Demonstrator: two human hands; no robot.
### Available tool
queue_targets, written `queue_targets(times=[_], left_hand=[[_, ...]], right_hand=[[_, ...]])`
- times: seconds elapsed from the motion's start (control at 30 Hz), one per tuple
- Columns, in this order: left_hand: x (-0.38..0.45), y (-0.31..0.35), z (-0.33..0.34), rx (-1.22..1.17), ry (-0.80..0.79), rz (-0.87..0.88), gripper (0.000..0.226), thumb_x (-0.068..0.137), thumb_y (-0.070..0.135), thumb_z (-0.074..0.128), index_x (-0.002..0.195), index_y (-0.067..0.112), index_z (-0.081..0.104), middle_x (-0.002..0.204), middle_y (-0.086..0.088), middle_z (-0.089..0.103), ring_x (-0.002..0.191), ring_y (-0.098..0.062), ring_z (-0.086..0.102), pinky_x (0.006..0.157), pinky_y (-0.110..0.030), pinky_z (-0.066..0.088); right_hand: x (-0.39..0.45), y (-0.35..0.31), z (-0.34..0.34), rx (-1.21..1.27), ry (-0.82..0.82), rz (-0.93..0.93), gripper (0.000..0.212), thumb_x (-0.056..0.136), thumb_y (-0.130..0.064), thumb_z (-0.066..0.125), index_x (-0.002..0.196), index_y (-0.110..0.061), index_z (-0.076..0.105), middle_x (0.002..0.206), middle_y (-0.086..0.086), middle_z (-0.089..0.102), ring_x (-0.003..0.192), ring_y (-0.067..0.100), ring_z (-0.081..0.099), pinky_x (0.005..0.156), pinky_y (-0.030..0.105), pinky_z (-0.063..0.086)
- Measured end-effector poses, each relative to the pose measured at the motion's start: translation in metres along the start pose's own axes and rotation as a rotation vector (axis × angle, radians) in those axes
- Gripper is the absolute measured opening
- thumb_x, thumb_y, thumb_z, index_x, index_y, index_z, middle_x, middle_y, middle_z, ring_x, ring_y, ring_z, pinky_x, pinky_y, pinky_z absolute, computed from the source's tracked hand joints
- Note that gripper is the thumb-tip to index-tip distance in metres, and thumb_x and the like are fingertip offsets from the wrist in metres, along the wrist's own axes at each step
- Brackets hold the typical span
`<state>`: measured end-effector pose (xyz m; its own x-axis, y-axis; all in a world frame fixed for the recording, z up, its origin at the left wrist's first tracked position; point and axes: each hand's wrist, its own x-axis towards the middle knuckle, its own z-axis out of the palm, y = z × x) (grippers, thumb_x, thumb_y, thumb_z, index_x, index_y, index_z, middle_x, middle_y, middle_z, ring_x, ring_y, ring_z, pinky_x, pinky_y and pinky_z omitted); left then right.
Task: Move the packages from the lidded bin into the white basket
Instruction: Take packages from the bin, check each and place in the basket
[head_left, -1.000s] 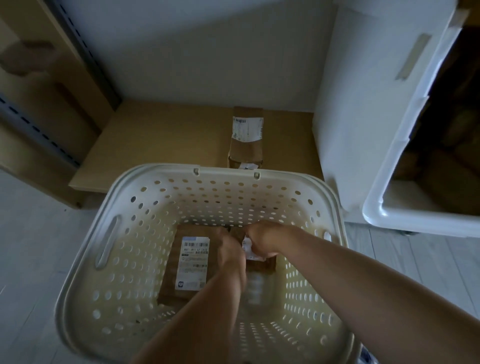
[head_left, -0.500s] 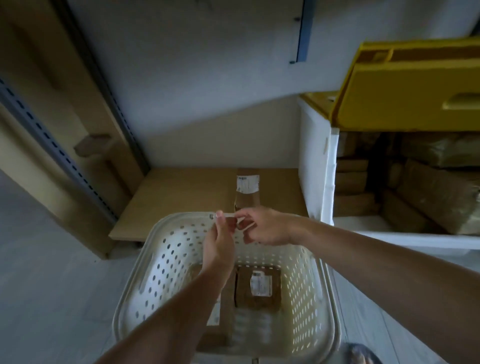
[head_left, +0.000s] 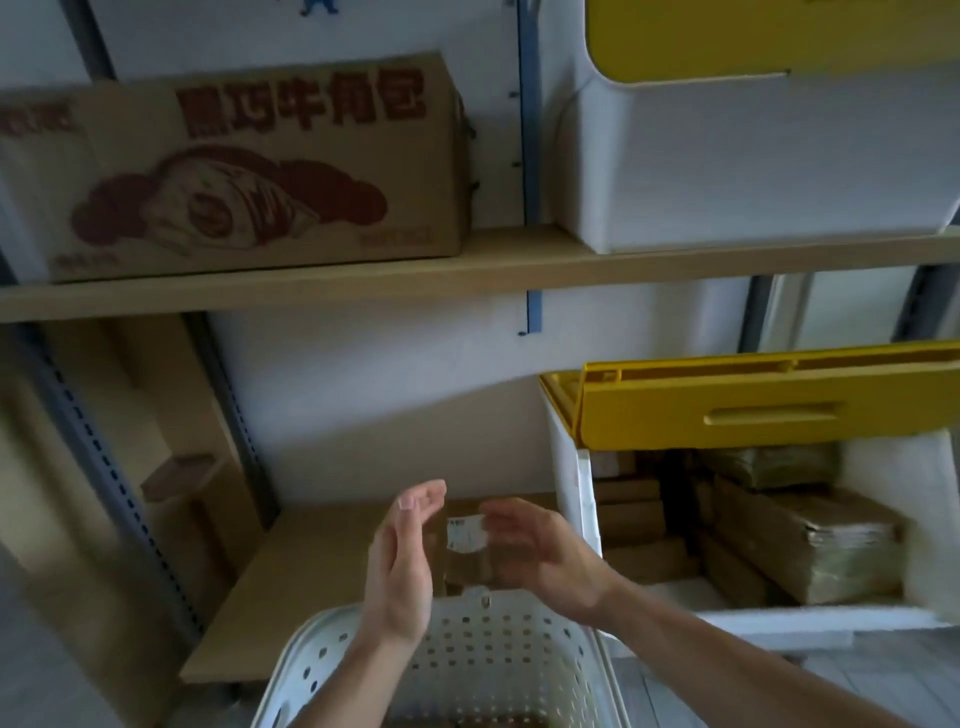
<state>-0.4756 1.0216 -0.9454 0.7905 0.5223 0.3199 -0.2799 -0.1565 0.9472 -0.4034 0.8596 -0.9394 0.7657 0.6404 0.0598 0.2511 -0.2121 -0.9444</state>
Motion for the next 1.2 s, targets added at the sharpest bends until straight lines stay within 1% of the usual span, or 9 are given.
queue_targets(times=[0.13, 0.23, 0.3, 0.43, 0.57, 0.73, 0.8, 0.9, 1.2], left_hand=[[0.009, 0.017, -0.002, 0.118, -0.156, 0.099, 0.086, 0.086, 0.086, 0.029, 0.135, 0.024, 0.062, 0.134, 0.020, 0.064, 0.131, 0.002, 0.054, 0.115, -0.046, 0.043], [0.012, 0.028, -0.003, 0.171, -0.228, 0.163, 0.086, 0.086, 0.086, 0.029, 0.142, 0.026, 0.055, 0.143, 0.018, 0.058, 0.136, 0.004, 0.049, 0.116, -0.043, 0.042], [0.015, 0.034, -0.002, 0.174, -0.264, 0.186, 0.082, 0.088, 0.084, 0.032, 0.145, 0.028, 0.052, 0.146, 0.018, 0.055, 0.138, 0.002, 0.047, 0.117, -0.044, 0.041], [0.015, 0.039, 0.006, 0.198, -0.340, 0.210, 0.069, 0.093, 0.075, 0.037, 0.148, 0.033, 0.048, 0.148, 0.019, 0.053, 0.139, 0.001, 0.046, 0.117, -0.041, 0.040], [0.009, 0.043, 0.022, 0.170, -0.390, 0.219, 0.062, 0.096, 0.061, 0.042, 0.148, 0.029, 0.049, 0.146, 0.015, 0.056, 0.138, 0.001, 0.047, 0.114, -0.034, 0.043], [-0.006, 0.044, 0.044, 0.124, -0.454, 0.195, 0.052, 0.099, 0.050, 0.047, 0.146, 0.028, 0.051, 0.146, 0.017, 0.056, 0.138, 0.004, 0.046, 0.111, -0.020, 0.043], [-0.010, 0.046, 0.054, 0.126, -0.480, 0.209, 0.046, 0.099, 0.041, 0.049, 0.144, 0.031, 0.052, 0.144, 0.021, 0.056, 0.138, 0.004, 0.046, 0.112, -0.022, 0.043], [-0.015, 0.049, 0.072, 0.130, -0.528, 0.229, 0.045, 0.099, 0.038, 0.051, 0.144, 0.032, 0.052, 0.145, 0.021, 0.056, 0.138, 0.001, 0.047, 0.111, -0.028, 0.042], [-0.028, 0.043, 0.138, 0.092, -0.593, 0.200, 0.042, 0.098, 0.036, 0.052, 0.140, 0.036, 0.055, 0.141, 0.022, 0.058, 0.136, 0.004, 0.048, 0.107, -0.028, 0.044]], right_hand=[[-0.005, -0.007, -0.009, -0.014, 0.093, -0.055, 0.062, 0.082, -0.051, 0.068, 0.139, -0.031, 0.052, 0.138, -0.014, 0.062, 0.128, -0.001, 0.056, 0.111, 0.034, 0.047], [-0.010, -0.015, -0.013, -0.009, 0.159, -0.110, 0.065, 0.088, -0.053, 0.065, 0.147, -0.030, 0.049, 0.144, -0.015, 0.057, 0.130, -0.004, 0.052, 0.099, 0.012, 0.046], [-0.015, -0.021, -0.016, 0.016, 0.194, -0.142, 0.066, 0.086, -0.056, 0.063, 0.147, -0.033, 0.048, 0.143, -0.018, 0.056, 0.131, -0.004, 0.052, 0.093, 0.008, 0.045], [-0.031, -0.024, -0.027, 0.050, 0.206, -0.177, 0.072, 0.082, -0.065, 0.063, 0.147, -0.038, 0.047, 0.145, -0.020, 0.055, 0.132, -0.002, 0.051, 0.103, 0.022, 0.046], [-0.045, -0.024, -0.037, 0.041, 0.212, -0.190, 0.073, 0.081, -0.066, 0.063, 0.147, -0.040, 0.046, 0.146, -0.020, 0.054, 0.134, -0.001, 0.051, 0.109, 0.036, 0.046], [-0.067, -0.021, -0.050, 0.017, 0.233, -0.199, 0.061, 0.092, -0.048, 0.062, 0.149, -0.034, 0.045, 0.147, -0.018, 0.054, 0.134, 0.003, 0.052, 0.110, 0.039, 0.048], [-0.074, -0.018, -0.060, 0.009, 0.253, -0.226, 0.056, 0.094, -0.044, 0.061, 0.148, -0.032, 0.047, 0.144, -0.013, 0.057, 0.135, 0.009, 0.053, 0.108, 0.041, 0.048], [-0.088, -0.011, -0.078, -0.010, 0.296, -0.225, 0.060, 0.090, -0.051, 0.060, 0.145, -0.032, 0.049, 0.143, -0.014, 0.058, 0.134, 0.010, 0.054, 0.107, 0.041, 0.047], [-0.118, 0.029, -0.145, -0.144, 0.449, -0.147, 0.060, 0.088, -0.057, 0.060, 0.144, -0.036, 0.050, 0.143, -0.021, 0.057, 0.136, 0.003, 0.050, 0.110, 0.045, 0.047]])
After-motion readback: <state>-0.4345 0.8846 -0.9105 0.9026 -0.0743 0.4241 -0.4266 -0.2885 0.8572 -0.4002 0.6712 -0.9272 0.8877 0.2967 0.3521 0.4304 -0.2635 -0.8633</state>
